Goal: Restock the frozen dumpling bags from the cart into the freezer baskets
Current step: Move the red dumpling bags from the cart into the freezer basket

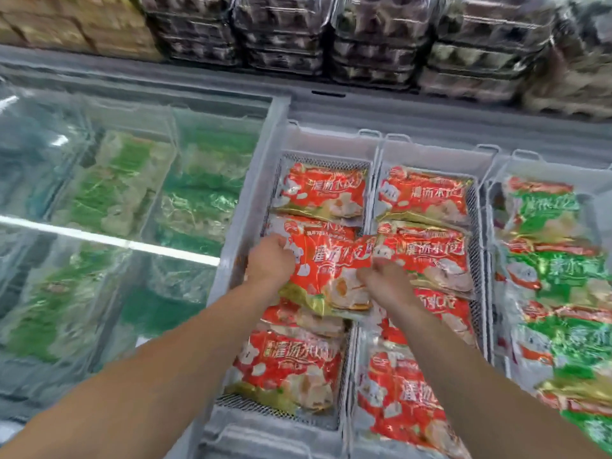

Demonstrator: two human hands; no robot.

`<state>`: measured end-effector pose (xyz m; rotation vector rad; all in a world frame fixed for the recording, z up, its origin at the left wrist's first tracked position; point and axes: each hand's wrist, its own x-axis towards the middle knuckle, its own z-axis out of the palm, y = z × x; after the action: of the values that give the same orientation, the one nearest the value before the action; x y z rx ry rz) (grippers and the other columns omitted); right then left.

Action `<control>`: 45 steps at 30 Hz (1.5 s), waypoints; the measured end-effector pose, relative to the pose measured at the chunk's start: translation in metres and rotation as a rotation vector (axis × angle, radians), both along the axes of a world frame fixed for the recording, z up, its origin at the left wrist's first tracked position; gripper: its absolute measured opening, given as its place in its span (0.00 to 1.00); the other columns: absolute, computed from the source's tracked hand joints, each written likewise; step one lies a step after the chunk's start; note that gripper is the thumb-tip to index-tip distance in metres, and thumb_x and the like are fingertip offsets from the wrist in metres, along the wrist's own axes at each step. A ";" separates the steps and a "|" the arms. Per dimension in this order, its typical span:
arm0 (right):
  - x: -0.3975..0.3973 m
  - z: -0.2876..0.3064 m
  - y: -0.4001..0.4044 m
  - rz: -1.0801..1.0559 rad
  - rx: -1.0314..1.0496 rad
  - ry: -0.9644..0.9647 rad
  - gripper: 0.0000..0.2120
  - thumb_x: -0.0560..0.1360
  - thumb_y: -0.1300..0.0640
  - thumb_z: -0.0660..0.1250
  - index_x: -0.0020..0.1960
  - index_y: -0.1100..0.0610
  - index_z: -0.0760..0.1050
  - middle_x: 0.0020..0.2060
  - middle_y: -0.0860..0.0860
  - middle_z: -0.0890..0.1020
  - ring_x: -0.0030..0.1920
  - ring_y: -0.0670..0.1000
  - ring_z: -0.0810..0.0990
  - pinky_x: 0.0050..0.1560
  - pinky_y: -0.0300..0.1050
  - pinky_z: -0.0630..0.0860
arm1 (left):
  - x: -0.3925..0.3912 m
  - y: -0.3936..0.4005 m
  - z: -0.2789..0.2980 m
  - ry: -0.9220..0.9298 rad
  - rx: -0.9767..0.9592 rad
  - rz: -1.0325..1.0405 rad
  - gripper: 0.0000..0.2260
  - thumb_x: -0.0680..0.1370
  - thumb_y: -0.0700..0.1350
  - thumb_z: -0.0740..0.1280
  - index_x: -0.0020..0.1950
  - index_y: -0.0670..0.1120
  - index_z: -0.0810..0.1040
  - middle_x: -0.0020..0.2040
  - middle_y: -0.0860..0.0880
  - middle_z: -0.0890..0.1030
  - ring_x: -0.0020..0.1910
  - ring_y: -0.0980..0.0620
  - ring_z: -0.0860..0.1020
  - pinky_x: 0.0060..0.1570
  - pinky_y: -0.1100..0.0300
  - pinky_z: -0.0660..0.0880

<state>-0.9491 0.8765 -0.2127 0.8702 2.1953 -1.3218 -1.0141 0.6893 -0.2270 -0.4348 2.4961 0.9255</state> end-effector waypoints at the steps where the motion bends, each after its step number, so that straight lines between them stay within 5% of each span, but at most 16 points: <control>1: -0.010 -0.005 0.000 0.008 -0.017 0.002 0.05 0.76 0.60 0.66 0.42 0.58 0.74 0.37 0.51 0.78 0.41 0.53 0.78 0.46 0.49 0.72 | -0.007 0.004 -0.002 0.004 -0.012 -0.018 0.15 0.79 0.38 0.62 0.64 0.41 0.78 0.63 0.42 0.80 0.63 0.40 0.76 0.61 0.55 0.73; 5: -0.062 -0.032 0.006 0.017 -0.107 -0.028 0.04 0.77 0.60 0.66 0.44 0.56 0.72 0.38 0.45 0.75 0.45 0.51 0.76 0.49 0.44 0.69 | -0.044 0.019 -0.018 0.021 -0.055 -0.008 0.10 0.76 0.39 0.63 0.55 0.40 0.80 0.51 0.42 0.83 0.54 0.40 0.81 0.53 0.51 0.78; 9: -0.098 -0.057 0.008 0.035 -0.143 -0.058 0.03 0.76 0.57 0.67 0.43 0.52 0.77 0.44 0.50 0.82 0.50 0.56 0.81 0.49 0.46 0.74 | -0.067 0.033 -0.029 0.012 -0.066 0.025 0.09 0.70 0.46 0.64 0.45 0.43 0.79 0.44 0.45 0.83 0.44 0.43 0.81 0.47 0.53 0.79; 14: -0.097 -0.058 0.009 0.250 -0.052 -0.033 0.08 0.76 0.60 0.67 0.53 0.51 0.73 0.48 0.49 0.78 0.51 0.52 0.77 0.50 0.42 0.69 | -0.059 0.033 -0.041 -0.136 -0.097 -0.067 0.25 0.64 0.59 0.63 0.56 0.49 0.78 0.51 0.48 0.83 0.52 0.44 0.81 0.55 0.51 0.78; 20: -0.052 -0.025 0.000 0.291 0.104 -0.065 0.24 0.78 0.56 0.66 0.72 0.57 0.69 0.68 0.55 0.75 0.66 0.57 0.74 0.58 0.42 0.68 | -0.020 0.016 -0.016 -0.125 -0.054 -0.236 0.16 0.77 0.51 0.66 0.64 0.48 0.76 0.50 0.53 0.77 0.53 0.47 0.78 0.48 0.60 0.70; 25: 0.012 0.020 -0.025 0.293 0.204 0.051 0.23 0.79 0.55 0.66 0.72 0.60 0.70 0.70 0.57 0.74 0.68 0.58 0.73 0.63 0.46 0.69 | 0.027 -0.015 0.021 -0.014 0.044 -0.337 0.22 0.77 0.49 0.67 0.71 0.46 0.74 0.67 0.46 0.78 0.65 0.43 0.76 0.65 0.53 0.73; 30: 0.103 0.053 -0.068 0.204 0.322 0.166 0.23 0.78 0.52 0.67 0.69 0.59 0.73 0.68 0.57 0.75 0.67 0.57 0.74 0.64 0.45 0.69 | 0.097 -0.058 0.052 0.127 0.141 -0.516 0.21 0.78 0.48 0.69 0.70 0.47 0.76 0.62 0.46 0.81 0.61 0.45 0.78 0.58 0.58 0.72; 34: 0.182 0.072 -0.102 0.084 0.414 0.231 0.23 0.77 0.53 0.68 0.70 0.58 0.73 0.67 0.55 0.75 0.67 0.56 0.74 0.65 0.46 0.69 | 0.148 -0.089 0.061 0.195 0.154 -0.674 0.23 0.78 0.50 0.68 0.72 0.46 0.74 0.68 0.46 0.77 0.66 0.45 0.75 0.65 0.52 0.72; 45: 0.409 0.096 -0.161 -0.302 0.488 0.115 0.23 0.78 0.53 0.68 0.71 0.56 0.71 0.68 0.53 0.75 0.65 0.54 0.74 0.62 0.45 0.69 | 0.299 -0.107 0.085 0.190 0.235 -0.998 0.26 0.77 0.50 0.68 0.75 0.49 0.71 0.71 0.48 0.76 0.65 0.48 0.76 0.62 0.58 0.71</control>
<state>-0.5404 0.7158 -0.1167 1.3800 2.6084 -0.9838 -0.7147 0.5825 -0.1423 0.9335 2.2448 0.8043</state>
